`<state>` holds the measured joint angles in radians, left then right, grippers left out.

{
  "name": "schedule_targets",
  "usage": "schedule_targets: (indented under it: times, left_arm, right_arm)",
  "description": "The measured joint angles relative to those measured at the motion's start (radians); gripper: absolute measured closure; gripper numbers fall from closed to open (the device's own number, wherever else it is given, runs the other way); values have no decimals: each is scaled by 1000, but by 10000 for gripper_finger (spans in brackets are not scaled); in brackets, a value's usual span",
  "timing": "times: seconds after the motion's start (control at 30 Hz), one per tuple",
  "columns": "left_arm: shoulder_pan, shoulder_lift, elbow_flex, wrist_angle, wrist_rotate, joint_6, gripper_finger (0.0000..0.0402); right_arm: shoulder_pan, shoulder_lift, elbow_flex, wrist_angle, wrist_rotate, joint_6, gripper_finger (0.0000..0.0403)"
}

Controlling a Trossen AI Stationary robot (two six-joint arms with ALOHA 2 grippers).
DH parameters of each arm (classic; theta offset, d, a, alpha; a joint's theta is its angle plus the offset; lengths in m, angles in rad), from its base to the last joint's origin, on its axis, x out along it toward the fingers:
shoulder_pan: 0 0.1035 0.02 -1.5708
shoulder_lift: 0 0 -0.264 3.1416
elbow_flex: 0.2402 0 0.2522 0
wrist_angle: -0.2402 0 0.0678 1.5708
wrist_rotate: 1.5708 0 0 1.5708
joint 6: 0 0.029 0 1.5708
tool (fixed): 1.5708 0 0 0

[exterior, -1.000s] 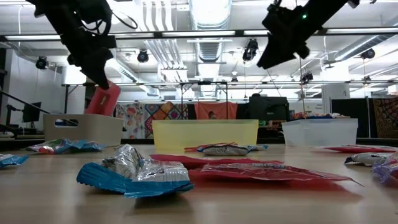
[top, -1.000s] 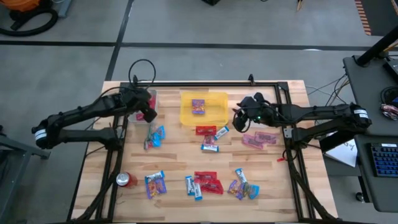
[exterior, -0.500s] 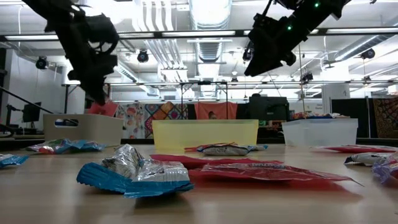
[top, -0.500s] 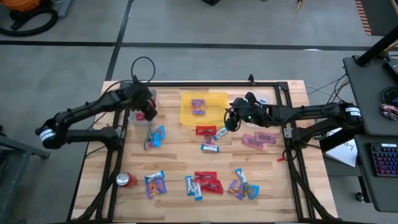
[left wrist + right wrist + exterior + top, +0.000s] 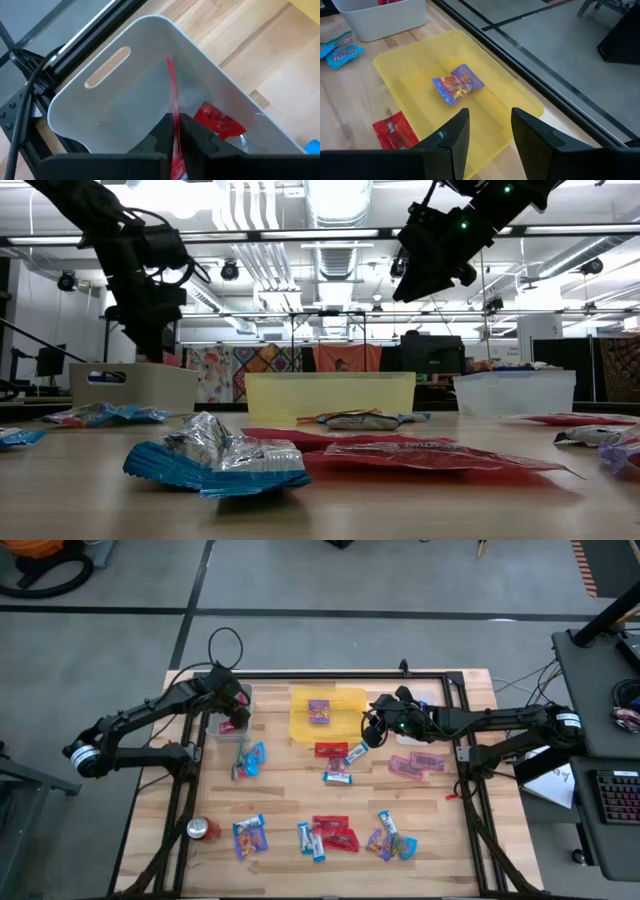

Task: Sort candy
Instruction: Put the red gummy into the gray bin

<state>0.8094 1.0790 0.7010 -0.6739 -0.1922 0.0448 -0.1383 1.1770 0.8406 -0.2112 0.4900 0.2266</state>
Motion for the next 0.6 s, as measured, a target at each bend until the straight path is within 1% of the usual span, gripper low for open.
schedule_targets:
  times: [0.23,0.3,0.4,0.6]
  left_arm:
    - [-1,0,3,1,-8,24,319]
    - [-1,-1,3,0,-33,23,299]
    - [-1,-1,5,-1,-103,22,273]
    - [-1,-1,52,-4,-104,22,243]
  right_arm:
    - [0,0,0,0,-1,1,264]
    - [0,0,0,-1,-7,1,264]
    - [0,0,0,-1,-33,3,264]
    - [0,-1,2,-1,-53,24,264]
